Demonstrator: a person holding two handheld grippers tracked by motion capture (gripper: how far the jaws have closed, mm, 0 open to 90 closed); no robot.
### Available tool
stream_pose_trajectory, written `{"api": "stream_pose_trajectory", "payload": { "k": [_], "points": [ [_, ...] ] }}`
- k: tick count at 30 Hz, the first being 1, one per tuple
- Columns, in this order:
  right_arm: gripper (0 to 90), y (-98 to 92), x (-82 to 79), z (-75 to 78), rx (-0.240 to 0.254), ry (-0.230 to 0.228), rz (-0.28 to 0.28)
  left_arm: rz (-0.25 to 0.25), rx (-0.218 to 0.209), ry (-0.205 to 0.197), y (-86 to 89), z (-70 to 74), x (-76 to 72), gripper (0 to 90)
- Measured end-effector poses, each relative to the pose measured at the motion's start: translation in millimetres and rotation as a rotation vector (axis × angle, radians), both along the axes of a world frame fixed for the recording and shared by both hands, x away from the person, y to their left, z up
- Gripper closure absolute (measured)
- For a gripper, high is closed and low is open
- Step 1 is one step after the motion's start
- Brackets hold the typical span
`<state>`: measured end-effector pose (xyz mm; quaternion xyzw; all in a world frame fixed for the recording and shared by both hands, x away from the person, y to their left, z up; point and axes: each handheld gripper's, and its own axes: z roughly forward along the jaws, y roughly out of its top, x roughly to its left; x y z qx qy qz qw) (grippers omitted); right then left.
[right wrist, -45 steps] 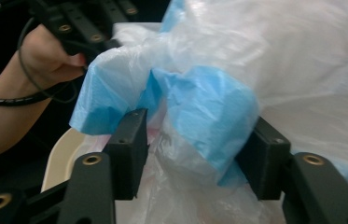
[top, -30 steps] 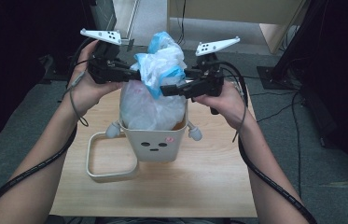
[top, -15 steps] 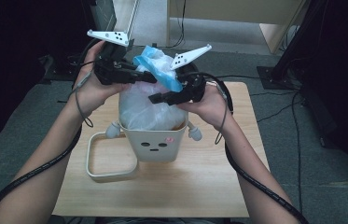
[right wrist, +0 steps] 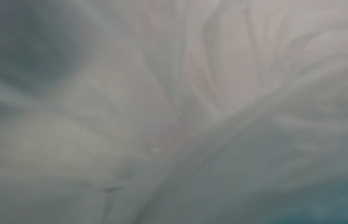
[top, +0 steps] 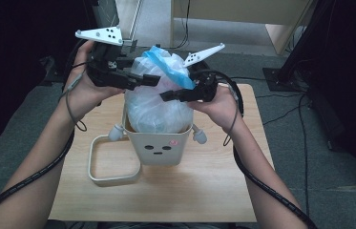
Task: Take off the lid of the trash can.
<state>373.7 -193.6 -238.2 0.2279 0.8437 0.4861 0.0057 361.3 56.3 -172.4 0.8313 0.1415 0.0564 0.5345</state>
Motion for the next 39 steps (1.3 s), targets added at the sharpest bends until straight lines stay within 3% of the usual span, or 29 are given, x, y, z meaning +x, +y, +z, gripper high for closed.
{"api": "stream_pose_trajectory", "payload": {
  "k": [6,13,18,23,27,33,39],
  "points": [
    [78.1,-6.4,0.1,-0.6,0.003,0.014,-0.014,-0.013,0.028,0.008,3.2,-1.7,-3.5,43.1],
    [78.5,-18.4,1.6,-3.8,0.012,0.057,-0.032,-0.007,0.014,-0.005,13.3,0.7,-8.4,41.2],
    [78.7,-27.1,0.9,-1.7,0.051,0.048,-0.055,-0.010,0.015,0.006,18.5,-5.6,-9.8,38.5],
    [78.7,-28.1,-0.1,0.1,0.047,0.039,-0.061,-0.017,-0.005,0.018,24.7,-10.9,-8.7,37.6],
    [78.7,-30.0,0.6,0.5,0.059,0.047,-0.065,-0.020,0.020,0.037,27.6,-15.3,-6.6,36.5],
    [79.1,-25.8,1.9,3.4,0.130,0.074,-0.046,-0.014,0.059,0.054,14.5,-29.3,-1.4,34.3],
    [79.9,-19.6,4.0,9.9,0.173,0.075,-0.034,-0.026,0.103,0.027,-7.1,-42.5,0.5,31.5]
  ]
}}
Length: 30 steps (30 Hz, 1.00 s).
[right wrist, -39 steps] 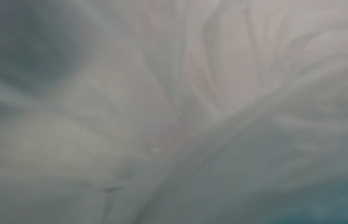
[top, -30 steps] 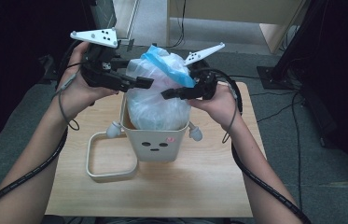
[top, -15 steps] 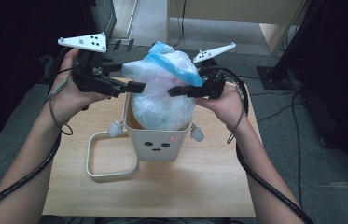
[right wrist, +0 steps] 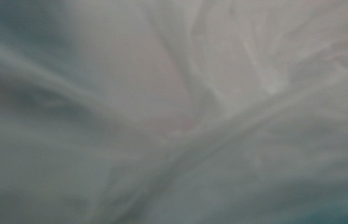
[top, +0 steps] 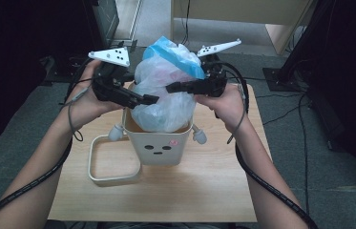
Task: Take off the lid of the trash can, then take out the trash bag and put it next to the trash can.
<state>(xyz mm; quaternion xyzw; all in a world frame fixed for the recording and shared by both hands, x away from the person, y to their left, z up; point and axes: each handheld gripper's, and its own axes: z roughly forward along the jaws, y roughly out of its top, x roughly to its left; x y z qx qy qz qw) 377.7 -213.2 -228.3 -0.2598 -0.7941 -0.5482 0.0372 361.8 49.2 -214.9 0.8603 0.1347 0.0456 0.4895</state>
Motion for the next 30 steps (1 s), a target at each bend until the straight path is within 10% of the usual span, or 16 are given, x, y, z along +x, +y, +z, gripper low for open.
{"api": "stream_pose_trajectory", "payload": {
  "k": [4,9,15,20,24,30],
  "points": [
    [79.9,4.6,0.9,3.1,-0.008,0.000,-0.007,0.054,0.055,-0.027,-6.3,-3.4,0.7,51.9],
    [72.0,7.8,0.6,2.4,-0.062,-0.030,-0.014,0.063,0.088,0.041,-5.1,-5.7,5.9,79.0],
    [32.5,6.9,-2.1,-5.9,-0.120,-0.042,0.016,0.078,0.031,0.032,9.0,2.3,8.9,84.5],
    [22.9,20.7,-6.0,-12.7,-0.139,-0.036,0.040,0.057,-0.010,0.045,10.0,7.1,9.5,85.2],
    [23.5,37.3,-7.1,-12.0,-0.195,-0.082,0.043,0.053,0.005,0.037,5.7,6.6,9.1,85.3],
    [53.0,41.2,-4.8,-13.1,-0.228,-0.108,0.063,0.050,-0.006,0.045,4.4,6.0,11.9,85.1]
  ]
}}
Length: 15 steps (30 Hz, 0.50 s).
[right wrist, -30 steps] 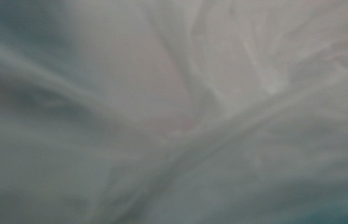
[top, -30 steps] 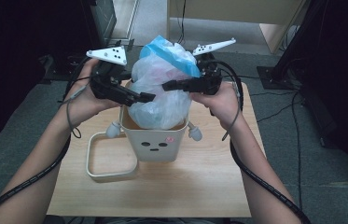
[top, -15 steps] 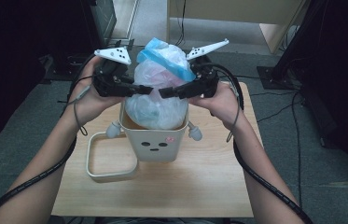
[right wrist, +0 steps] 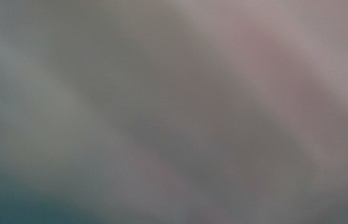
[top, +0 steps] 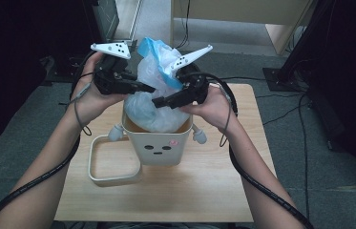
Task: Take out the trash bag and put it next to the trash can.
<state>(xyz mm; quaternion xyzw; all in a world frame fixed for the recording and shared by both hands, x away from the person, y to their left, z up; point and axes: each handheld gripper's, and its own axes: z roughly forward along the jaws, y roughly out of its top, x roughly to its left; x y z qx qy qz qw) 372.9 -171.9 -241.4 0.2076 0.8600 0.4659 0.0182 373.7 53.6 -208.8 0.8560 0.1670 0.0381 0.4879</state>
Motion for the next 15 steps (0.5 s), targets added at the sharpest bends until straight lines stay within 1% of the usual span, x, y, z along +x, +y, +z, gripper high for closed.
{"api": "stream_pose_trajectory", "payload": {
  "k": [1,2,3,5,6,8,9,11,13,14,15],
  "points": [
    [59.4,0.2,0.3,-0.5,-0.002,0.000,0.003,0.002,0.002,0.001,-0.1,-0.1,-0.1,84.9],
    [63.7,0.4,0.6,-1.3,-0.002,-0.003,0.013,0.006,0.005,-0.005,0.1,-0.3,-0.2,84.4],
    [67.9,0.6,0.4,-2.0,-0.003,-0.005,0.012,0.008,0.004,0.001,0.1,-0.9,-0.2,83.9],
    [73.9,0.1,1.5,-3.2,-0.001,0.014,0.009,0.012,0.006,0.006,0.8,-2.2,0.4,80.4],
    [76.2,-0.6,1.8,-3.3,0.000,0.024,0.001,0.015,0.005,0.021,1.1,-2.9,0.6,77.6],
    [77.5,-1.5,2.4,-3.3,0.000,0.031,-0.001,0.016,0.004,0.024,1.6,-3.2,0.7,71.0],
    [78.7,-3.6,3.0,-2.7,0.006,0.044,-0.005,0.020,0.003,0.016,2.6,-3.5,-0.5,65.1],
    [79.1,-6.5,3.3,-0.8,0.011,0.049,-0.015,0.021,0.000,0.013,4.5,-3.2,-1.5,58.1],
    [79.2,-9.2,3.1,1.5,0.020,0.055,-0.022,0.028,-0.016,0.008,7.8,-1.7,-2.4,50.5],
    [79.2,-10.8,3.1,2.6,0.019,0.052,-0.023,0.028,-0.016,0.008,7.8,-1.7,-2.4,47.4],
    [79.2,-12.6,3.1,3.5,0.023,0.051,-0.026,0.032,-0.041,0.003,12.6,0.5,-3.5,44.4]
  ]
}}
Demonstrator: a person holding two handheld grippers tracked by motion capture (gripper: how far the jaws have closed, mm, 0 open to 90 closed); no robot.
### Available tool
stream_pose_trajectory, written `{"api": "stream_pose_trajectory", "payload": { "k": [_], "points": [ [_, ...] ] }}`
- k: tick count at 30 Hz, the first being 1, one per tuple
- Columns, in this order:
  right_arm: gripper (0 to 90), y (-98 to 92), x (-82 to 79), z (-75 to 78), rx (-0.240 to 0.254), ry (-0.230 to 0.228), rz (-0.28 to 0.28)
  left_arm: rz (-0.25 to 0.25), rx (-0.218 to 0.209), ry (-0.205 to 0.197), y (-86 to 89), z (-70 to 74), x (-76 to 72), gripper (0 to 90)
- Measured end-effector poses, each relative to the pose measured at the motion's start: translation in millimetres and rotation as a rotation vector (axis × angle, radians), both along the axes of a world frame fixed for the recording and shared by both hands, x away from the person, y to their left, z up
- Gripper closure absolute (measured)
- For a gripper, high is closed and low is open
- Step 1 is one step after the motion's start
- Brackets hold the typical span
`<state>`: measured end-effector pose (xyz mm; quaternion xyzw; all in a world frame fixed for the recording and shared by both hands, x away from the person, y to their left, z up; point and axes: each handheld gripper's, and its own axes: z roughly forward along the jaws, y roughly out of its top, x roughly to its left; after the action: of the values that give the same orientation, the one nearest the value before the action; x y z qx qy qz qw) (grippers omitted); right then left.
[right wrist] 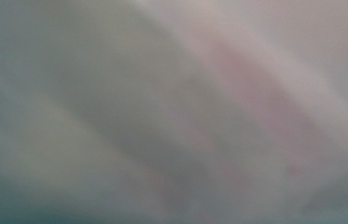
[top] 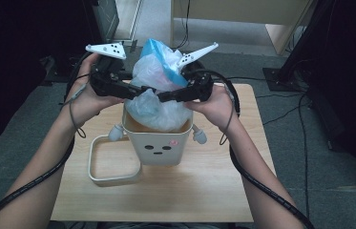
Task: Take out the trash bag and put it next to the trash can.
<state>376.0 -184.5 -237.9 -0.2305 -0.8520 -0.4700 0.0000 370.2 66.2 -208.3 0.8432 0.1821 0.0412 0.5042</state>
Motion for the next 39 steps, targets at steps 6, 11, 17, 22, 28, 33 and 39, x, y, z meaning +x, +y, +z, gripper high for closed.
{"api": "stream_pose_trajectory", "payload": {
  "k": [6,11,17,22,28,33,39],
  "points": [
    [79.3,-9.2,0.3,1.5,0.001,0.002,-0.014,0.007,-0.043,0.003,20.4,7.2,-2.3,37.2],
    [79.4,-11.8,-1.2,5.3,0.013,-0.009,-0.011,0.001,-0.027,-0.010,30.3,6.6,-7.1,36.5],
    [79.4,-17.6,0.3,9.2,0.040,0.003,-0.025,0.004,0.018,0.007,35.1,0.2,-7.8,32.8],
    [79.3,-18.2,-1.4,16.3,0.042,-0.008,-0.020,0.007,0.002,0.018,37.7,-2.9,-7.2,31.9],
    [79.2,-22.5,-5.7,31.0,0.049,-0.026,-0.021,0.012,-0.049,0.009,47.7,3.5,-9.6,31.8],
    [79.1,-31.2,-7.3,43.4,0.079,-0.042,-0.040,0.034,-0.046,-0.003,57.0,7.1,-10.1,31.8],
    [78.9,-39.8,-8.7,54.9,0.102,-0.046,-0.048,0.036,-0.021,0.013,51.3,-5.8,-7.0,31.9]
  ]
}}
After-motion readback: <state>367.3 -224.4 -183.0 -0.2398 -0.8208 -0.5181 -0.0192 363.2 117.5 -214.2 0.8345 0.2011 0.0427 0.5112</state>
